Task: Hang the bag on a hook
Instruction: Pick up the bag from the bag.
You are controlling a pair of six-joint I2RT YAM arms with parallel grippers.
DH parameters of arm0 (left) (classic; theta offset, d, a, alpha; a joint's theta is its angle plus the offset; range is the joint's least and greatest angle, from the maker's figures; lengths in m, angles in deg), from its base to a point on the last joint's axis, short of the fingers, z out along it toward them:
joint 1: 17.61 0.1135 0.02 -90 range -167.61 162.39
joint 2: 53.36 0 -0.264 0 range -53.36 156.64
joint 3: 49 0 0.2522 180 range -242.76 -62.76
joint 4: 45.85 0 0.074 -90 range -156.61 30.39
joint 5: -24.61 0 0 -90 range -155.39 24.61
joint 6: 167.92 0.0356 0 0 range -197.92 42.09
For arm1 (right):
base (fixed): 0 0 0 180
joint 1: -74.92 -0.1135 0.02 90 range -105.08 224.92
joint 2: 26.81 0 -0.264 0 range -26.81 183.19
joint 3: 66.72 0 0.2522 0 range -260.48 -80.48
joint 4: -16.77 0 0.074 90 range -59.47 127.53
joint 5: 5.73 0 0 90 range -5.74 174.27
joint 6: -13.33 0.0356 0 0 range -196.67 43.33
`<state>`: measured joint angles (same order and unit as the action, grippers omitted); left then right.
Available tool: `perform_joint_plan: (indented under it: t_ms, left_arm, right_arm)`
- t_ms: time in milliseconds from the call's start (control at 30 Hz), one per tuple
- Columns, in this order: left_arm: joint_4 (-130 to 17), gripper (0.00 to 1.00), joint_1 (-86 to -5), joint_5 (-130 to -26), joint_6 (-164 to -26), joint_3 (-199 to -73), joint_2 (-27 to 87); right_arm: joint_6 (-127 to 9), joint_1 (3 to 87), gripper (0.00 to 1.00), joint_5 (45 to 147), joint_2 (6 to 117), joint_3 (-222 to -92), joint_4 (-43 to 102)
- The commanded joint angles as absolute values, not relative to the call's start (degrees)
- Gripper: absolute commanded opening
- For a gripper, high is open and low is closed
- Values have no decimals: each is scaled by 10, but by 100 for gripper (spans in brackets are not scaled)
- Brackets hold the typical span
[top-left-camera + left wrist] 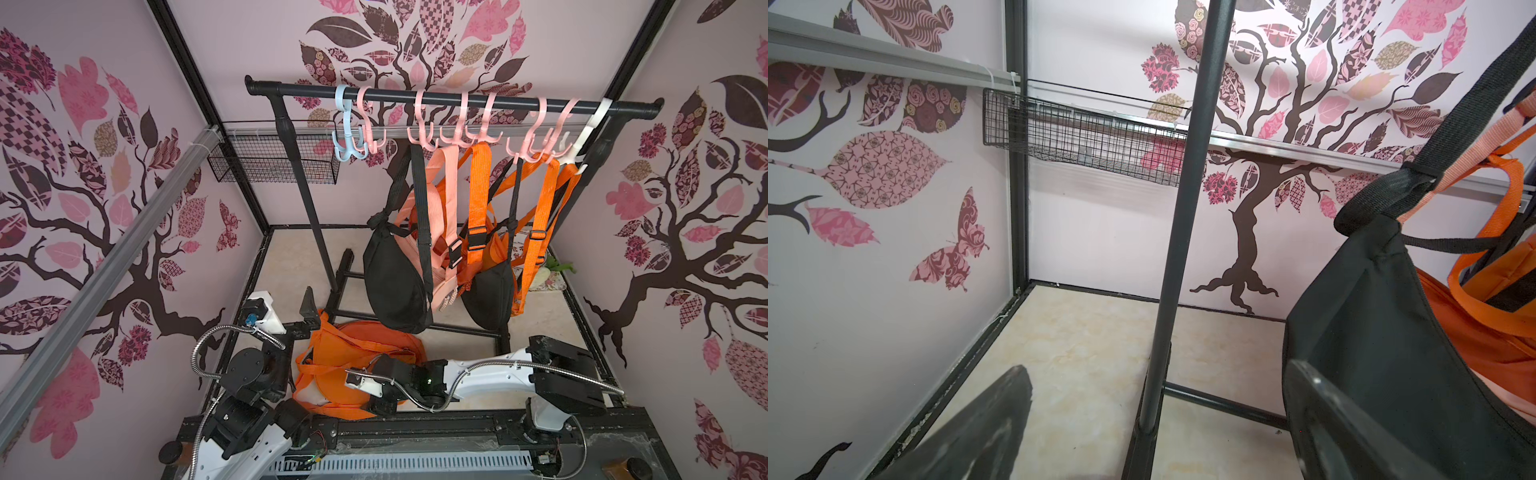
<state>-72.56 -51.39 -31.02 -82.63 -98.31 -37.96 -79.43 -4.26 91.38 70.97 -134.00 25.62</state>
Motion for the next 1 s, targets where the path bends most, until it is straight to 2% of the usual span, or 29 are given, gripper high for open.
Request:
perform_joint_plan:
  t_ms: [0,267,400,567,667,700,767,867,967]
  left_arm:
    - [-719,98,-516,-310,-827,-970,-389]
    - [-719,98,-516,-308,-827,-970,-387]
    - [-719,98,-516,-308,-827,-970,-388]
    - [-719,98,-516,-309,-826,-970,-387]
    - [-719,98,-516,-309,-826,-971,-386]
    - [-719,98,-516,-309,-827,-970,-386]
    - [-720,98,-516,-308,-826,-969,-388]
    - [-720,98,-516,-307,-825,-969,-389]
    - [-719,98,-516,-308,-826,-970,-390]
  right_arm:
    - [-787,-60,67,988,695,-1345,291]
    - [-778,-61,56,940,734,-1340,295]
    - [-777,-61,47,908,753,-1350,290]
    - [-782,-61,45,905,777,-1360,290]
    - [-783,-61,40,906,786,-1372,295]
    - [-783,-61,37,908,787,-1372,294]
    - [-784,-61,21,908,787,-1372,296]
    - [-789,-61,2,907,771,-1370,309]
    - [-796,-61,0,906,739,-1361,325]
